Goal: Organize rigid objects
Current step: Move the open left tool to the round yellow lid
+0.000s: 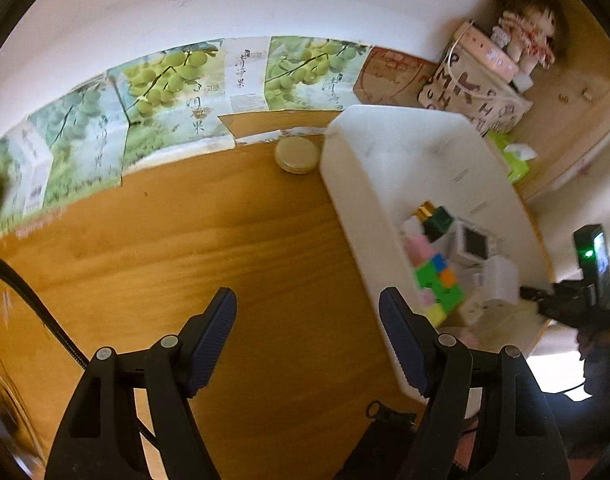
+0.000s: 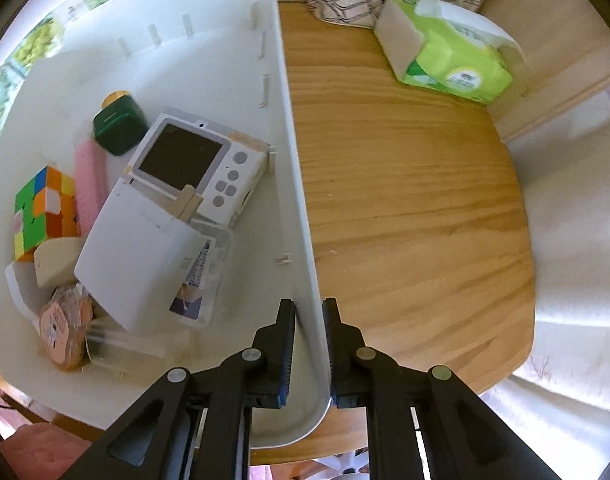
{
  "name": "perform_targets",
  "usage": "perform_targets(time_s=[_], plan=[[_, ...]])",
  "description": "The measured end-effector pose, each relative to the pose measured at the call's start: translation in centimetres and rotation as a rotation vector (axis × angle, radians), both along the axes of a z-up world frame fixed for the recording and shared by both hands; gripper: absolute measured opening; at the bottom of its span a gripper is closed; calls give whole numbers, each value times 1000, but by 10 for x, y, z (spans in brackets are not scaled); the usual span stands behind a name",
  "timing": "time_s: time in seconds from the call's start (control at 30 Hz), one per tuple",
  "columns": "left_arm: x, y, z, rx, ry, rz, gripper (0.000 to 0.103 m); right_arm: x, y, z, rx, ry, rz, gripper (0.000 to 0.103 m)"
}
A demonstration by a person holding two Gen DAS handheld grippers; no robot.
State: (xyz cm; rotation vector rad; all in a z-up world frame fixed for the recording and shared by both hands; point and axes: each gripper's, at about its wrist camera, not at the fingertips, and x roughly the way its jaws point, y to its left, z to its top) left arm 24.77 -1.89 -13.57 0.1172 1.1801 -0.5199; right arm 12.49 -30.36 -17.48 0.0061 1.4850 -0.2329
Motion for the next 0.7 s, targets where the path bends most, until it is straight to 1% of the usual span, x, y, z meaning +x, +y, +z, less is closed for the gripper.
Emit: perform_targets(time_s=[0.07,0.2,0.3,0.37,0.5,0.57,0.7], plan=[[11,0,-4,23,-3,-42,77,1,-1,0,-9,0,-24,16],[35,-6,-15,99,-38,-149,77,4,0,2,-36,0,-71,18],[50,-12,-25,129,-67,-225,77,8,6,2,-58,-3,-88,20],[60,-18,-32,134,-96,-278,77,9,6,4,-60,-6,-105,20],[79,-33,-49,116,-133,-377,77,5,9,6,-65,0,-126,21],[85,-42,-56,120,-173,-417,77,5,9,6,-66,4,-134,21],[99,-57,-70,134,-223,-478,77,5,11,6,-79,15,-139,21]])
